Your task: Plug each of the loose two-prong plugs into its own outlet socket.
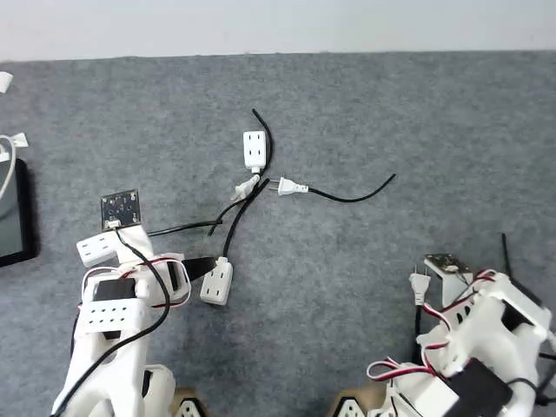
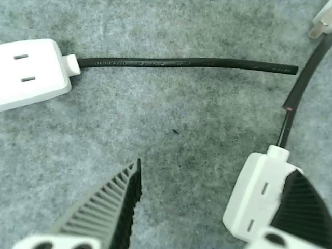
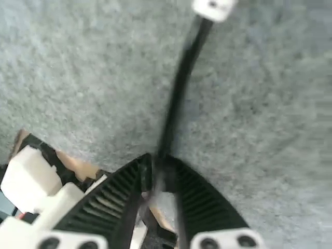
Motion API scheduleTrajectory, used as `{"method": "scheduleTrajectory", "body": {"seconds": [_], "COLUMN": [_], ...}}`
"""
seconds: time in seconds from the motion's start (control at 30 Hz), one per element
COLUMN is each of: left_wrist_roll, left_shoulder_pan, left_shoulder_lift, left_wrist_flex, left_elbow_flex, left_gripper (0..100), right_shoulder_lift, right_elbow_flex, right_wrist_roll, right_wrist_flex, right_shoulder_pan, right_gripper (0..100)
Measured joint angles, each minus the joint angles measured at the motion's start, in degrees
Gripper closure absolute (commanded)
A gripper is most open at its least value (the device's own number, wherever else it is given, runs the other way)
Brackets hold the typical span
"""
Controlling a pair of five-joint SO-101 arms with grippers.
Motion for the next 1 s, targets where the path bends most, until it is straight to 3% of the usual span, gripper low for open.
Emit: {"method": "scheduleTrajectory", "body": {"seconds": [0.2, 0.5, 0.67, 0.9, 1.0], "left_wrist_roll": [0.00, 0.00, 0.00, 0.00, 0.00], "left_shoulder_pan": [0.00, 0.00, 0.00, 0.00, 0.00], "left_shoulder_lift": [0.00, 0.00, 0.00, 0.00, 0.00], "left_wrist_flex": [0.00, 0.00, 0.00, 0.00, 0.00], "left_elbow_flex": [0.00, 0.00, 0.00, 0.00, 0.00], "left_gripper": [62, 62, 62, 62, 62], "right_shoulder_lift": [0.00, 0.09, 0.09, 0.18, 0.26], "right_elbow_flex": [0.18, -17.85, -27.16, -39.38, -39.30], "right_wrist_roll": [0.00, 0.00, -0.53, -9.32, -9.67], "right_wrist_flex": [0.53, 21.71, 28.13, 28.22, 28.22], "right_shoulder_pan": [3.52, 6.24, 6.24, 0.97, -3.52], "right_gripper": [99.1, 99.1, 99.1, 99.1, 98.8]}}
